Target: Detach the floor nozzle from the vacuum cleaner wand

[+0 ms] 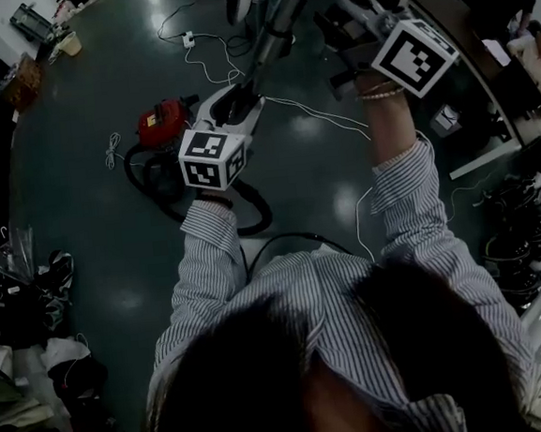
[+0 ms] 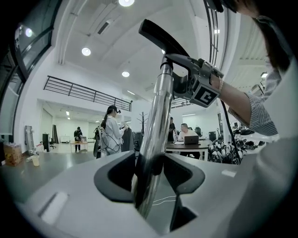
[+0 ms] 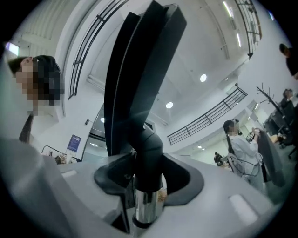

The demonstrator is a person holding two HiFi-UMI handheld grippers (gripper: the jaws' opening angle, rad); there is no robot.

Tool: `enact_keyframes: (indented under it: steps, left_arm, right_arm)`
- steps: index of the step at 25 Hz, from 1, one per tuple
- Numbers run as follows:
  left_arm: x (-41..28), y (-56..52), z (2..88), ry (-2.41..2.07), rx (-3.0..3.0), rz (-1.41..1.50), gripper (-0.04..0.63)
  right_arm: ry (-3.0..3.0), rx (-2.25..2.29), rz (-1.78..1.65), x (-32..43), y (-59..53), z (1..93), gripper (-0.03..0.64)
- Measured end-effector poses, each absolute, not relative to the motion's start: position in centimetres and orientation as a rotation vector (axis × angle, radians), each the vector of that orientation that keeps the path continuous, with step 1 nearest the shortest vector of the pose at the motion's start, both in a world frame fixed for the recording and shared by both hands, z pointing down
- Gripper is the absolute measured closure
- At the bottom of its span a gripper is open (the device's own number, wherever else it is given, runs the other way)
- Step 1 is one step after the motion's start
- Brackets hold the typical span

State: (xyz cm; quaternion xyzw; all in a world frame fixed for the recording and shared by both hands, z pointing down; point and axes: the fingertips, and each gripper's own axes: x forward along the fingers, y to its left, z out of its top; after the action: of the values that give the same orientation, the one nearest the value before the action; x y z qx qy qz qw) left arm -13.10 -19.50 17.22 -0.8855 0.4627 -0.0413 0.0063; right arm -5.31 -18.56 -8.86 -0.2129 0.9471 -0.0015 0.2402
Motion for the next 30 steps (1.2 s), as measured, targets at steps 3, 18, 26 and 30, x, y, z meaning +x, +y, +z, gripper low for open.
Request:
enact_keyframes:
  steps: [3, 18, 26, 30]
  left_arm:
    - [-12.5, -19.2, 16.8, 1.377, -2.793, -0.118, 0.396]
    - [-12.2, -19.6, 17.9, 1.645, -2.570, -0.300, 0.406]
    - [-12.2, -19.3, 17.8, 1.548, -2.616, -0.245, 0.407]
    - [-11.8, -19.2, 17.4, 1.533, -2.648, -0.204, 0.407]
  right_arm:
    - [2.614, -0.494, -0.047, -4.6, -18.2, -9.2, 0.436]
    - [2.564, -0.919, 0.071, -3.7, -19.5, -8.0, 0.436]
    - [2.617, -0.657, -0.024, -3.9, -18.9, -8.5, 0.436]
    - [2.616, -0.707, 0.109, -3.6, -18.7, -8.8, 0.436]
